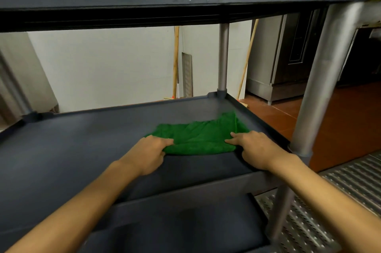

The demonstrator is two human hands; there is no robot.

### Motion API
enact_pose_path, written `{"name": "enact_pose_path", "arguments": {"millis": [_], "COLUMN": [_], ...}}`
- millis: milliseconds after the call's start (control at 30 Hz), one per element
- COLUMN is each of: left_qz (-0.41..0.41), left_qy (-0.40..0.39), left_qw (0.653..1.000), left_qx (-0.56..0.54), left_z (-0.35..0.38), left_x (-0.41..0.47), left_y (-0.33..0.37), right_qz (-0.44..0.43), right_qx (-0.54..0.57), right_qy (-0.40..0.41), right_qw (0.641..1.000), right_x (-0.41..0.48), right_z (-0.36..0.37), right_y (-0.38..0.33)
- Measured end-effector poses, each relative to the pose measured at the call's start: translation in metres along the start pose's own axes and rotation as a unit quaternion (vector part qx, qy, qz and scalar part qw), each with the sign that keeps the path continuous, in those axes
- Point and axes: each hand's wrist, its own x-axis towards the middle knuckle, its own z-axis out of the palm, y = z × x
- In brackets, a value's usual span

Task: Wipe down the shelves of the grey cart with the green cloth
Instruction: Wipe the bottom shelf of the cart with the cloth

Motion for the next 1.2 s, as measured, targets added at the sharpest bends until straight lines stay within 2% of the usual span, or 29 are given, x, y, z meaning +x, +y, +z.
{"name": "enact_pose_path", "arguments": {"millis": [167,367,533,700,900,1100,1200], "left_qz": [0.040,0.065,0.073,0.036,-0.014,-0.086,-0.139], "left_qy": [-0.014,-0.043,-0.044,-0.055,-0.042,0.012,0.015], "left_qw": [0.999,0.993,0.993,0.994,0.994,0.989,0.986], "left_qx": [-0.023,-0.089,-0.087,-0.089,-0.104,-0.117,-0.086], "left_z": [-0.014,-0.040,-0.050,-0.058,-0.064,-0.071,-0.076], "left_x": [-0.046,-0.107,-0.143,-0.167,-0.205,-0.263,-0.289], "left_y": [-0.002,-0.005,-0.015,-0.038,-0.076,-0.125,-0.150], "right_qz": [-0.021,-0.091,-0.131,-0.212,-0.253,-0.311,-0.327], "right_qx": [0.007,-0.028,-0.023,0.053,0.113,0.158,0.172], "right_qy": [-0.019,0.008,0.029,0.034,0.018,0.002,-0.008], "right_qw": [1.000,0.995,0.991,0.975,0.961,0.937,0.929], "right_x": [-0.037,-0.065,-0.068,-0.053,-0.031,-0.006,0.007], "right_z": [-0.015,-0.037,-0.031,-0.010,0.000,0.008,0.009], "right_y": [-0.018,-0.046,-0.064,-0.097,-0.153,-0.234,-0.279]}}
